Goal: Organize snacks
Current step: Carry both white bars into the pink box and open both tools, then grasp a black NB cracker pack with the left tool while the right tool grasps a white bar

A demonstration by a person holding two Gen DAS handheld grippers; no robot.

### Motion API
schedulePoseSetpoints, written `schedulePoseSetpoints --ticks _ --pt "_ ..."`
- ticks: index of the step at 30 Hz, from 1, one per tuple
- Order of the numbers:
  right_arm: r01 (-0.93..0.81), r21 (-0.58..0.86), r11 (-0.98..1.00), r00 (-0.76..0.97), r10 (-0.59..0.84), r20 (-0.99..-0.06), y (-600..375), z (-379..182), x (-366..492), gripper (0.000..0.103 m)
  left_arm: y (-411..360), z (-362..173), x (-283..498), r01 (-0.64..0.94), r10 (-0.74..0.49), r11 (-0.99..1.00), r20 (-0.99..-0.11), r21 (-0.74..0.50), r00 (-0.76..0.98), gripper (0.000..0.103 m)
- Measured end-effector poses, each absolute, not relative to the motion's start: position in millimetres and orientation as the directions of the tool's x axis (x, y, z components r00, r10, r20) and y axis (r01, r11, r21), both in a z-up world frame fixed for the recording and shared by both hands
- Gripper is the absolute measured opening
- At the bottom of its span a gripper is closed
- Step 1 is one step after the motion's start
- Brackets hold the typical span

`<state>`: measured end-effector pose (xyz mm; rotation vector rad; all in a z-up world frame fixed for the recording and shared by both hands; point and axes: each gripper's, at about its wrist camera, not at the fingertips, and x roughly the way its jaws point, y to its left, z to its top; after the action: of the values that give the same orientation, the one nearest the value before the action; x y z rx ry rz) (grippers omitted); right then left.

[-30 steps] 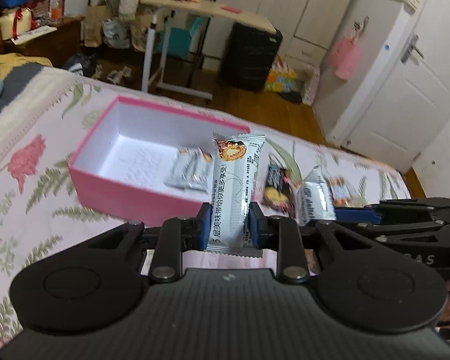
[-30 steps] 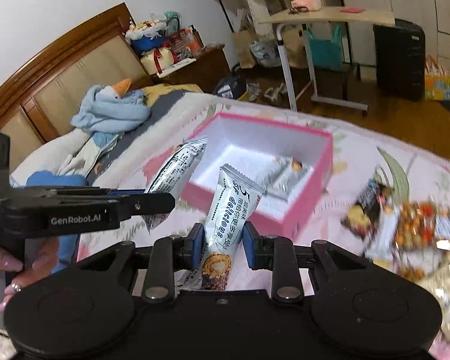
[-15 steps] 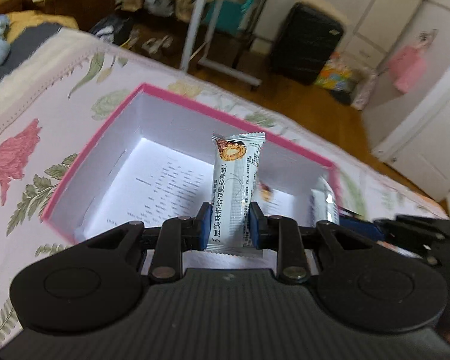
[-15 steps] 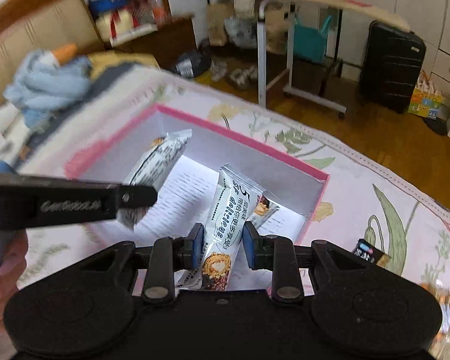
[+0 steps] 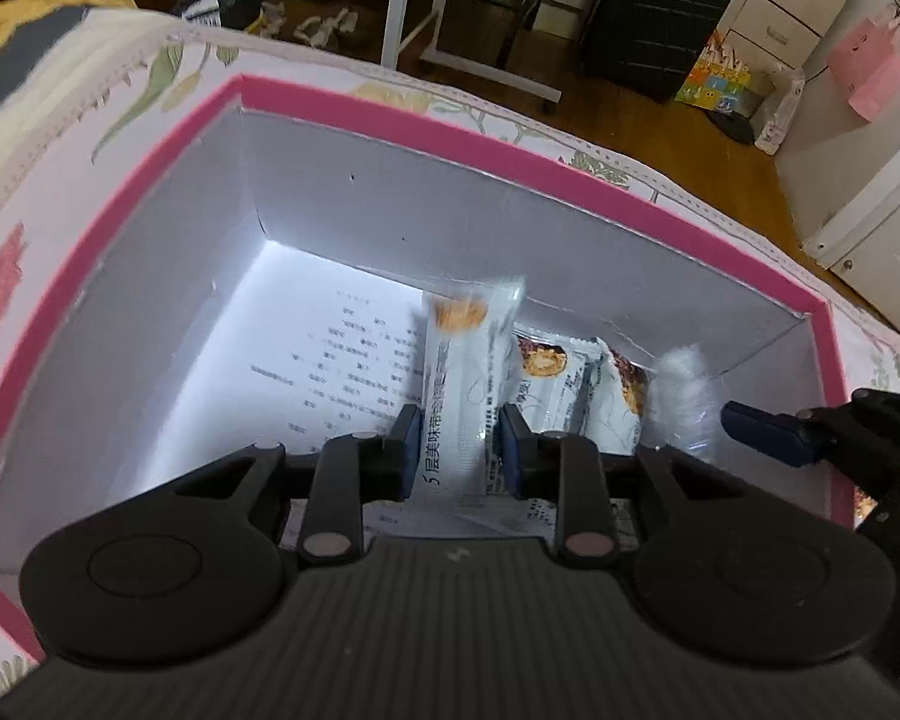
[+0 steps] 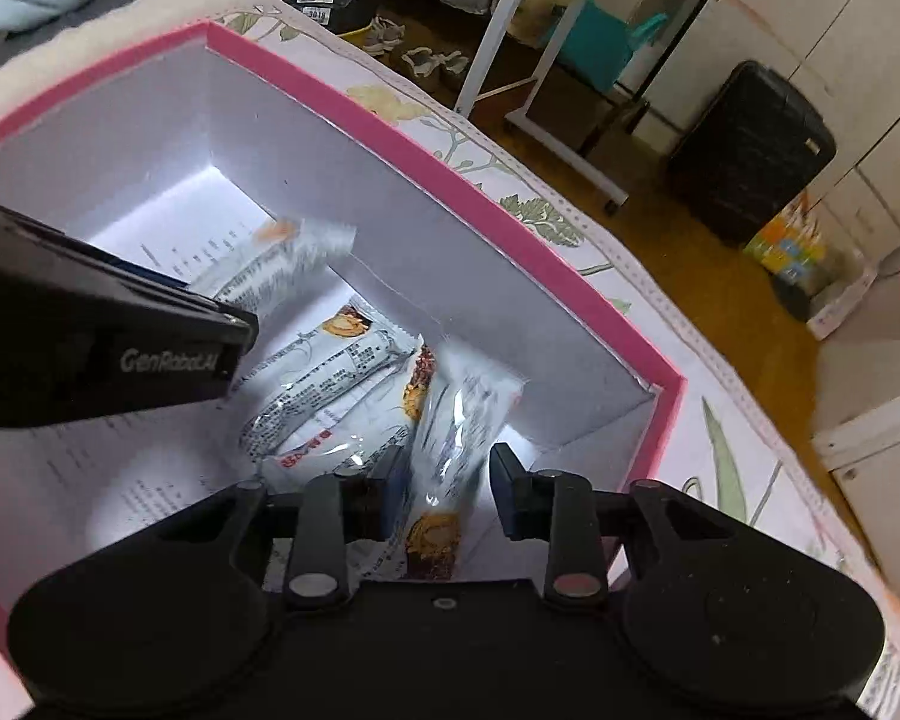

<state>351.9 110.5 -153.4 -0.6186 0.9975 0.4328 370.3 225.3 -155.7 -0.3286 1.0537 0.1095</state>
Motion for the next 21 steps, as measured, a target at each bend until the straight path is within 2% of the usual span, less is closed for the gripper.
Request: schedulePoseSetpoints --ticks 1,3,12,17,21 --pt "-0.601 -0.284 0.747 0.488 0.062 -0.87 110 -153 352 0.038 227 -155 370 -0.249 -0.073 0.943 -0.865 -0.222 0.497 0.031" --pt "-0.601 -0.258 0.756 0.486 0.091 -0.869 106 -148 352 0.038 229 -153 368 -0.262 -0.062 0.939 -0.863 -0.22 0.501 0.041" --pt "-0.566 0.057 0.822 0.397 0.332 -0.856 48 -79 322 0.039 217 -101 327 -0.168 -0.079 0.963 -0.818 -0.21 0.57 0.041" --pt "-0.552 0.149 0.821 0.393 0.414 -0.821 3 -33 295 0.039 198 -63 295 -0.093 -0.083 0.981 -0.809 -0.168 0.582 0.041" --pt "-0.552 0.167 0.817 0.414 0.442 -0.796 -29 -2 273 0.04 182 -29 270 -0.03 -0.094 0.99 -0.806 -0.138 0.584 0.042"
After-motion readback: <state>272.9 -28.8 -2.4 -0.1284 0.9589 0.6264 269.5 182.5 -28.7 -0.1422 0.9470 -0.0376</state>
